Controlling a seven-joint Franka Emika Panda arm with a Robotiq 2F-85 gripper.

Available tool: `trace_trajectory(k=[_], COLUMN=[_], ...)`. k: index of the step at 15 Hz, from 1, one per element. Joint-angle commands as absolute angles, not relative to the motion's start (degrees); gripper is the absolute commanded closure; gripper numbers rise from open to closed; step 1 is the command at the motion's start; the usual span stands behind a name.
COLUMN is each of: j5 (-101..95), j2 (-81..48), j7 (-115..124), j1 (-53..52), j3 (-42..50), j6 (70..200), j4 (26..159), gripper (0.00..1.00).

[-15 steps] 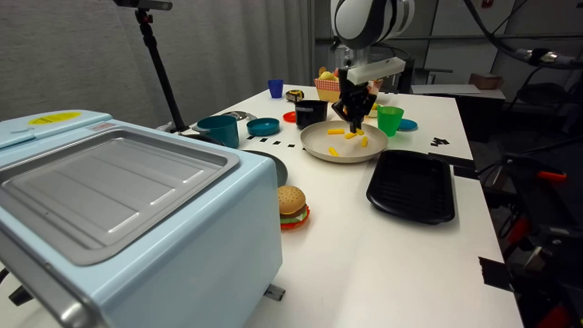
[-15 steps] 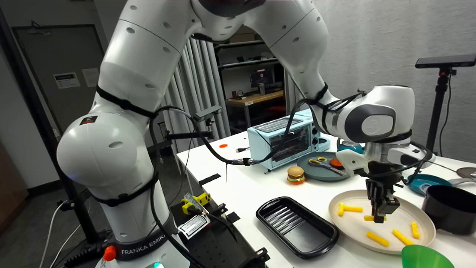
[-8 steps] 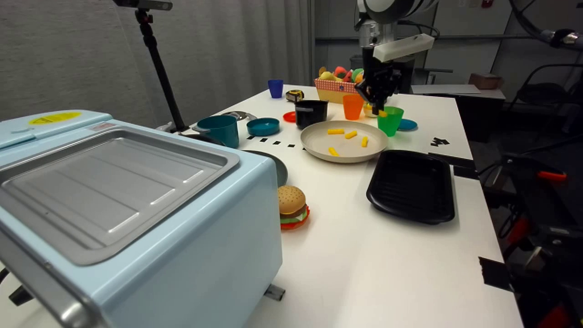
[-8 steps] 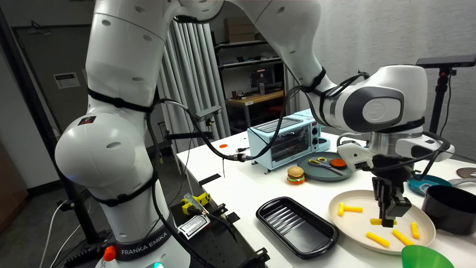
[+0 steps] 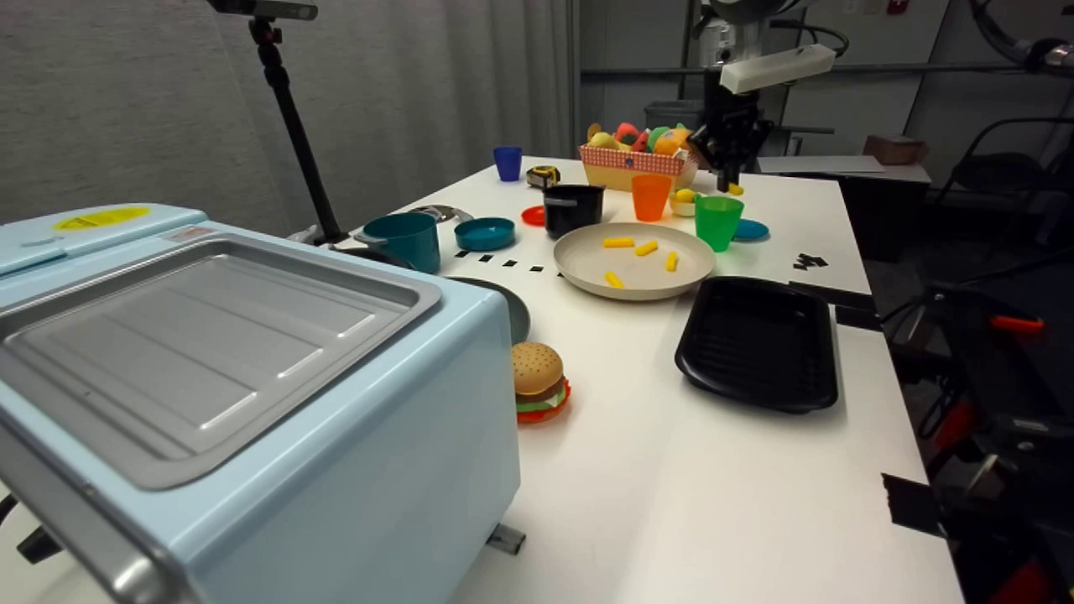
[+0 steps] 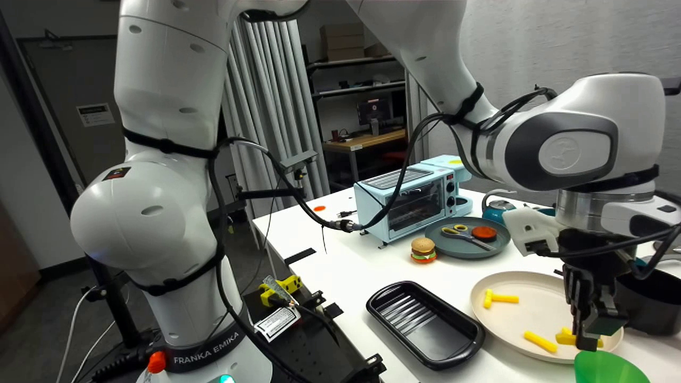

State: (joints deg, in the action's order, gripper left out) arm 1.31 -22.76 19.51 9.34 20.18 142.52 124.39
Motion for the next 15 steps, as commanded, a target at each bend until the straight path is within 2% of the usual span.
trace_trajectory(k=[1, 12, 13, 14, 15], j5=[0.7, 1.5, 1.6, 1.5, 1.4], j2=[-22.3, -26.5, -26.9, -27.3, -27.6], j7=[19.1, 18.9, 18.9, 18.9, 18.9], j1=[11.4, 13.1, 13.1, 13.0, 13.0], j3=[20.5, 19.6, 19.5, 19.4, 19.4], j6=[141.2, 140.4, 140.5, 140.4, 140.4], j4=[124.0, 117.6, 117.1, 116.7, 116.4], gripper=[0.97, 0.97, 0.91, 0.62, 0.61])
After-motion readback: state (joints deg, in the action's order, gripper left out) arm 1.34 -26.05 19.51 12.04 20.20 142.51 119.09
